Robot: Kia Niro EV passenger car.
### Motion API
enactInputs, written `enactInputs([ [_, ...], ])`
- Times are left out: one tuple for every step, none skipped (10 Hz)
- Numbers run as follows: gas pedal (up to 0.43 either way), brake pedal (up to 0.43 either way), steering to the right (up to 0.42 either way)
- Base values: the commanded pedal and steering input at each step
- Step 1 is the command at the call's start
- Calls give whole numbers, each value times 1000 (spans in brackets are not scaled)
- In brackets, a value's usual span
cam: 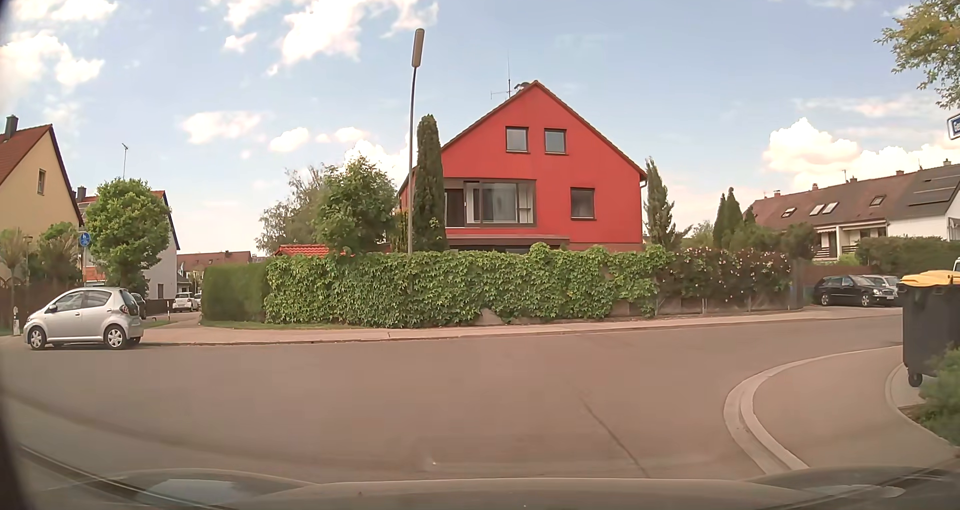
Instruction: Follow the waypoints while adhering to traffic rules and regulations
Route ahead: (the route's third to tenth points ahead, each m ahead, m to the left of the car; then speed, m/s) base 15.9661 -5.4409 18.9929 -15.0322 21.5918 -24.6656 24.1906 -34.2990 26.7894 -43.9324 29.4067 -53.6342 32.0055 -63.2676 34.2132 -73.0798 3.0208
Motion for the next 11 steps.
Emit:
enactInputs([
  [0, 159, 18],
  [0, 159, 18],
  [0, 159, 22],
  [0, 159, 29],
  [0, 159, 35],
  [0, 159, 50],
  [0, 152, 59],
  [0, 152, 62],
  [0, 152, 63],
  [0, 152, 65],
  [0, 152, 73],
])
